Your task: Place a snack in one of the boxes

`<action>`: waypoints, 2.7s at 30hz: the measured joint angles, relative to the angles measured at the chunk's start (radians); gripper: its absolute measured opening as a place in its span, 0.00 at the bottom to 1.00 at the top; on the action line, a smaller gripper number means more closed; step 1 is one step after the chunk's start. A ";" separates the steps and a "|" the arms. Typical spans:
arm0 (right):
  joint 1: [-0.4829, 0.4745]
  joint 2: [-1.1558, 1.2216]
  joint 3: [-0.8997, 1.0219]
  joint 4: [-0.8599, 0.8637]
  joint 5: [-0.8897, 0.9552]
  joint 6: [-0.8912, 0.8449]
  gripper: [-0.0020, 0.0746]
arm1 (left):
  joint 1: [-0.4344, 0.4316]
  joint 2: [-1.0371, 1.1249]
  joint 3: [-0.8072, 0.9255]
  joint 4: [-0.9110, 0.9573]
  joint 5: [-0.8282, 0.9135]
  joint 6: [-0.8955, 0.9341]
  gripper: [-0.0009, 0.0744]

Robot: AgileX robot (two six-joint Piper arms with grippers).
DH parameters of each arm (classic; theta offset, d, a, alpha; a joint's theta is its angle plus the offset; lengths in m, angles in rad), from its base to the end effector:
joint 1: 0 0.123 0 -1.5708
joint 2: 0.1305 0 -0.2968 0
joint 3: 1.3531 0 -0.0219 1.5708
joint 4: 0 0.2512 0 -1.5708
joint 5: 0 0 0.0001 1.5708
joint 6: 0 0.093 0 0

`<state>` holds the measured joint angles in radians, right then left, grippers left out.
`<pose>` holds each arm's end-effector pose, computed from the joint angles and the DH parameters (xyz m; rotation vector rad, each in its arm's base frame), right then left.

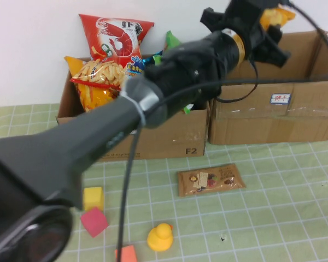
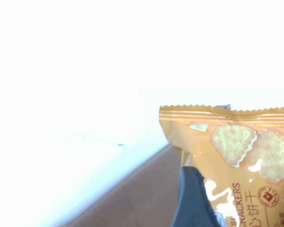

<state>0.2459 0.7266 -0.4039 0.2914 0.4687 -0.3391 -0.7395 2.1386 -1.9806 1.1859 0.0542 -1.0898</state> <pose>0.1196 0.0425 0.2515 -0.4329 2.2199 0.2367 0.3988 -0.3573 0.3459 0.6463 1.5519 -0.4454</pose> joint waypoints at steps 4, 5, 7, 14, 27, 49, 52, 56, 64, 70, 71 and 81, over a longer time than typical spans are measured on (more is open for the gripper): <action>0.000 0.000 0.000 0.000 0.000 0.000 0.02 | 0.006 0.106 -0.070 0.071 0.002 0.000 0.60; 0.000 0.000 0.000 0.000 0.000 0.000 0.02 | 0.006 0.130 -0.082 0.074 0.021 -0.005 0.67; 0.000 0.000 0.000 0.000 0.000 0.000 0.02 | 0.006 0.162 -0.102 0.075 0.099 -0.015 0.82; 0.000 0.000 0.000 0.001 -0.011 0.000 0.02 | -0.004 0.135 -0.113 -0.088 0.369 0.086 0.80; 0.000 0.000 0.000 0.039 0.026 0.000 0.02 | -0.023 -0.186 -0.123 -0.426 0.744 0.518 0.03; 0.015 0.008 0.000 0.182 0.065 -0.236 0.02 | -0.002 -0.997 0.694 -0.706 0.746 0.735 0.01; 0.030 0.044 0.000 0.264 0.070 -0.373 0.02 | -0.002 -1.137 0.922 -0.600 0.690 0.624 0.01; 0.033 0.143 -0.008 0.356 0.073 -0.507 0.02 | -0.002 -1.268 1.161 -0.482 0.666 0.437 0.01; 0.035 0.429 -0.172 0.483 0.105 -0.734 0.02 | -0.002 -1.390 1.448 -0.391 0.659 0.219 0.01; 0.039 0.649 -0.360 0.451 0.130 -0.755 0.04 | -0.002 -1.449 1.505 -0.365 0.723 0.114 0.01; 0.039 0.685 -0.386 0.437 0.137 -0.757 0.05 | -0.002 -1.460 1.505 -0.363 0.747 0.127 0.01; 0.071 1.017 -0.672 0.362 0.106 -0.964 0.62 | -0.002 -1.504 1.572 -0.288 0.745 0.132 0.01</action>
<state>0.3173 1.7433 -1.0757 0.6531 0.5748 -1.3029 -0.7415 0.6348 -0.4086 0.8982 0.7989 -0.9581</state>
